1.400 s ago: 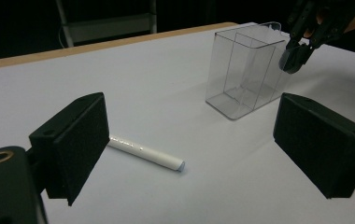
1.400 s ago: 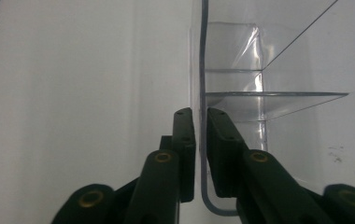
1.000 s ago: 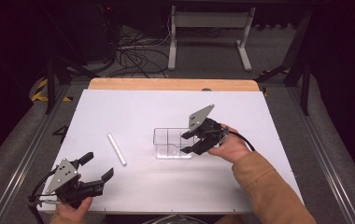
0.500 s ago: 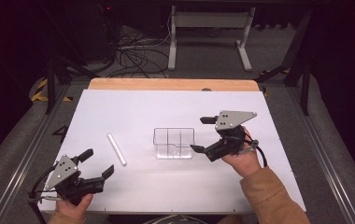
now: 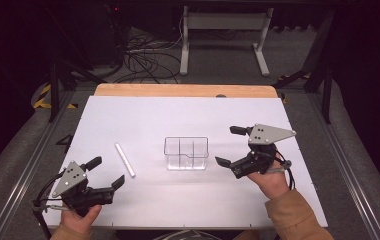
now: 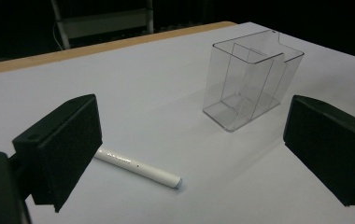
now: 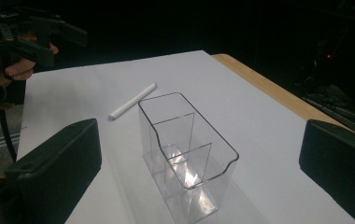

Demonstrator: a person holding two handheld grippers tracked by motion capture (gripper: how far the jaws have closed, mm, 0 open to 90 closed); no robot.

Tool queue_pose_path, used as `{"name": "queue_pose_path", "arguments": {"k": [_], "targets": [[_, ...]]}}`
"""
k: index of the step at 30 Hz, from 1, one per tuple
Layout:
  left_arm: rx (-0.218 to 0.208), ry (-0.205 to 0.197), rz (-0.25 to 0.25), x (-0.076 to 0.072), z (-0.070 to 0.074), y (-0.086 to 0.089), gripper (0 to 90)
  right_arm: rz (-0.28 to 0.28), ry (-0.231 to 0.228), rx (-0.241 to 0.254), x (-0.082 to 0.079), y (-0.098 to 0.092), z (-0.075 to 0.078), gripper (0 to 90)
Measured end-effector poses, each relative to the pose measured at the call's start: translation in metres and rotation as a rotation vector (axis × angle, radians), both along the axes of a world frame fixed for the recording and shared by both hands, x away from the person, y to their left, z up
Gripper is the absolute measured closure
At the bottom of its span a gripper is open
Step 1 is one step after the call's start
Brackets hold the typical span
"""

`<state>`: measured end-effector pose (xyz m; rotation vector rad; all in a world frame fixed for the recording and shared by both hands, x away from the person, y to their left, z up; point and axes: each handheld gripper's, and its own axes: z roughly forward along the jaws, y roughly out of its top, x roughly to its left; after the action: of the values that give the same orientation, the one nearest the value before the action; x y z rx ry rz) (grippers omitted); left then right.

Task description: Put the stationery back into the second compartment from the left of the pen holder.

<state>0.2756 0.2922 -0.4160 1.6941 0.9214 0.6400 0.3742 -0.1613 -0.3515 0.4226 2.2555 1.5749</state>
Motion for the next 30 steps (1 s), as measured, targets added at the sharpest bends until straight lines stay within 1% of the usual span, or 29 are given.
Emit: {"name": "queue_pose_path", "arguments": {"k": [3, 5, 7, 9, 11, 15, 20, 25, 27, 30], "targets": [[-0.001, 0.014, 0.009, 0.002, 0.003, 0.001, 5.1, -0.01, -0.007, 0.017, -0.009, -0.007, -0.006, 0.1], [0.002, 0.021, 0.012, 0.003, 0.004, 0.001, 5.2, -0.027, -0.025, 0.031, -0.017, -0.011, -0.011, 0.3], [0.01, 0.028, 0.016, 0.005, 0.006, 0.0, 5.3, -0.043, -0.017, 0.03, -0.024, -0.015, -0.015, 0.4], [0.017, 0.035, 0.017, 0.007, 0.008, -0.001, 5.5, -0.05, -0.032, 0.046, -0.031, -0.02, -0.02, 0.9], [0.022, 0.049, 0.015, 0.01, 0.01, -0.002, 5.6, -0.059, -0.021, 0.059, -0.035, -0.024, -0.026, 1.3], [0.03, 0.073, 0.021, 0.018, 0.015, -0.005, 5.8, -0.083, -0.008, 0.058, -0.04, -0.029, -0.038, 2.4], [0.035, 0.095, 0.043, 0.028, 0.022, -0.01, 4.9, -0.087, 0.008, 0.064, -0.042, -0.033, -0.047, 2.5], [0.045, 0.12, 0.062, 0.036, 0.026, -0.014, 3.6, -0.083, 0.006, 0.084, -0.044, -0.038, -0.05, 2.5], [0.048, 0.136, 0.064, 0.039, 0.027, -0.016, 3.4, -0.081, 0.006, 0.089, -0.045, -0.04, -0.051, 2.7], [0.045, 0.149, 0.063, 0.042, 0.029, -0.018, 2.3, -0.085, 0.003, 0.093, -0.045, -0.042, -0.051, 3.0]]}}
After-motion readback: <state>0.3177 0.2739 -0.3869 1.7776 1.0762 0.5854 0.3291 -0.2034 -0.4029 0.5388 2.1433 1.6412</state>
